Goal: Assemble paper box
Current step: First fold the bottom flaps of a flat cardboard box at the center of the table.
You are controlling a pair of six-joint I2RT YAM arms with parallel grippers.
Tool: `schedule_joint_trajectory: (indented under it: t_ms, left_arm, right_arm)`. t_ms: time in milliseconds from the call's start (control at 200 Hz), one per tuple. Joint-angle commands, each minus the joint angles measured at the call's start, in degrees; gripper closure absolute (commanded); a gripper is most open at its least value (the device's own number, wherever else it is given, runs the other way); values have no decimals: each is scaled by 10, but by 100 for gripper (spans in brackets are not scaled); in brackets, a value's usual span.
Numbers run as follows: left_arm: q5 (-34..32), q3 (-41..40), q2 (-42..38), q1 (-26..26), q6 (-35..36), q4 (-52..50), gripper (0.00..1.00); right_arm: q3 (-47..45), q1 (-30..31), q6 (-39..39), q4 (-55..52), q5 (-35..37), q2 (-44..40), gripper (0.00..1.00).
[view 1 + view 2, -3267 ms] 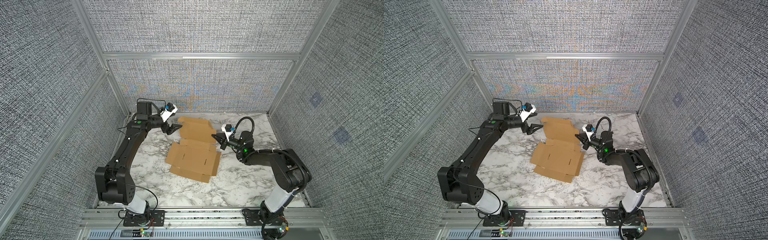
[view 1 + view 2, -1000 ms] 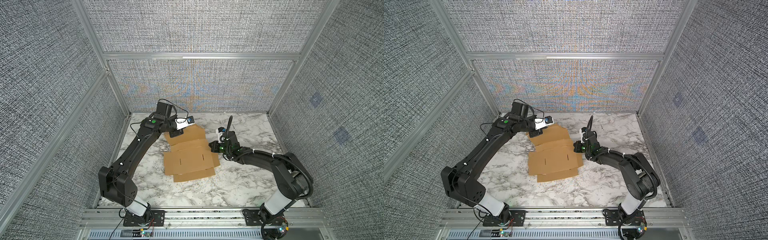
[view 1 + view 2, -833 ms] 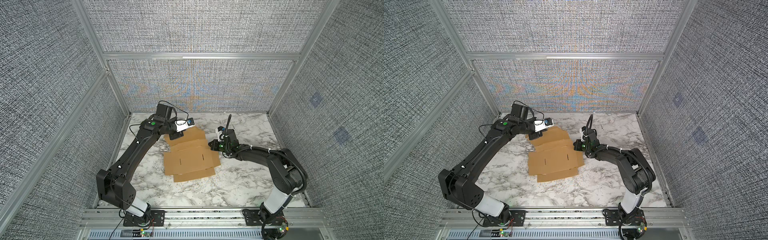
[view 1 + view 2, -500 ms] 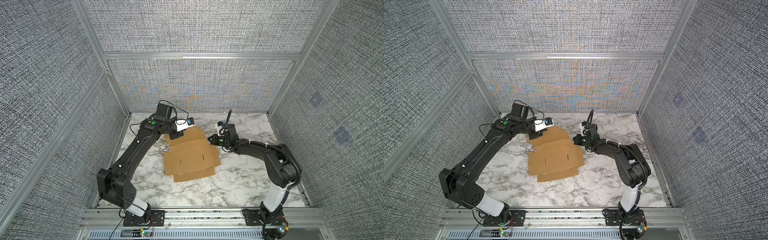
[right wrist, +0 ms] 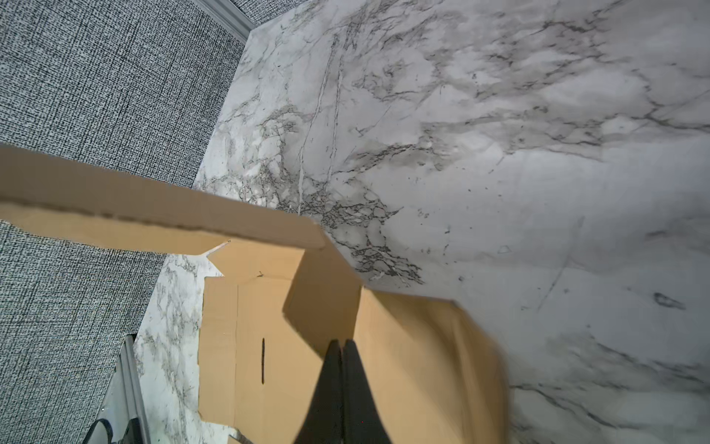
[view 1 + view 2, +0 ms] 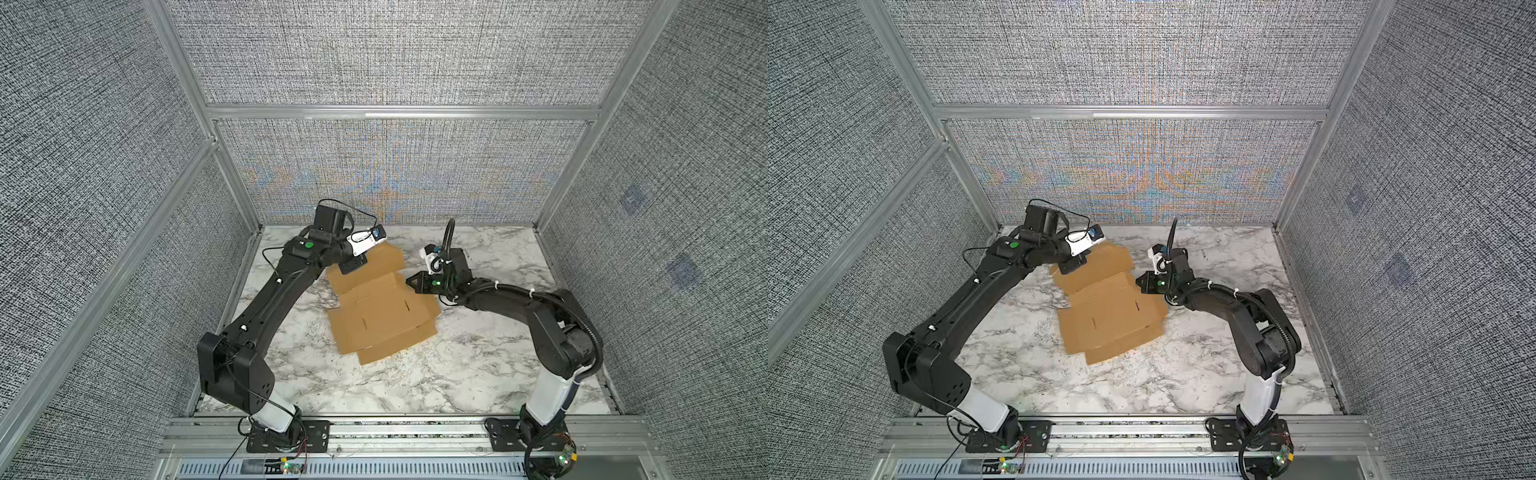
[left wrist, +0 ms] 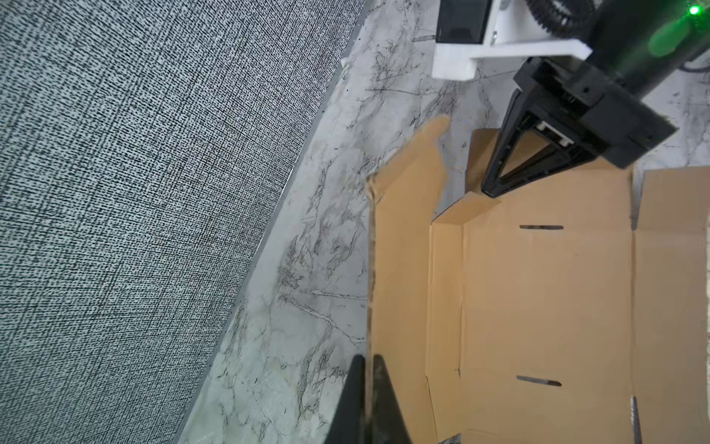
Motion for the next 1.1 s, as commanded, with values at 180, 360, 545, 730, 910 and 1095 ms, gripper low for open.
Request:
schedule_joint_trajectory:
  t_ms: [180,360,545,730,910,1095]
  left_arm:
    - [41,-15,-10,0,-4,7,100]
    - [45,-24,-13,-1,-8,12,100]
    - [61,-21,-12,-1,-15,14,100]
    - [62,-21,-12,0,-20,18,100]
    - [64,-20,-11,-1,-24,18,100]
    - [68,-22,-14,-1,-27,20,100]
  right_arm:
    - [18,8,2,21,4,16,100]
    - [32,9,2,10,18,31,100]
    - [39,23,20,36,23,51,100]
    - [23,42,40,64,58,48,100]
    - [-36,52,99,183,131,44,100]
    - [-46,75,91,226,183,58,100]
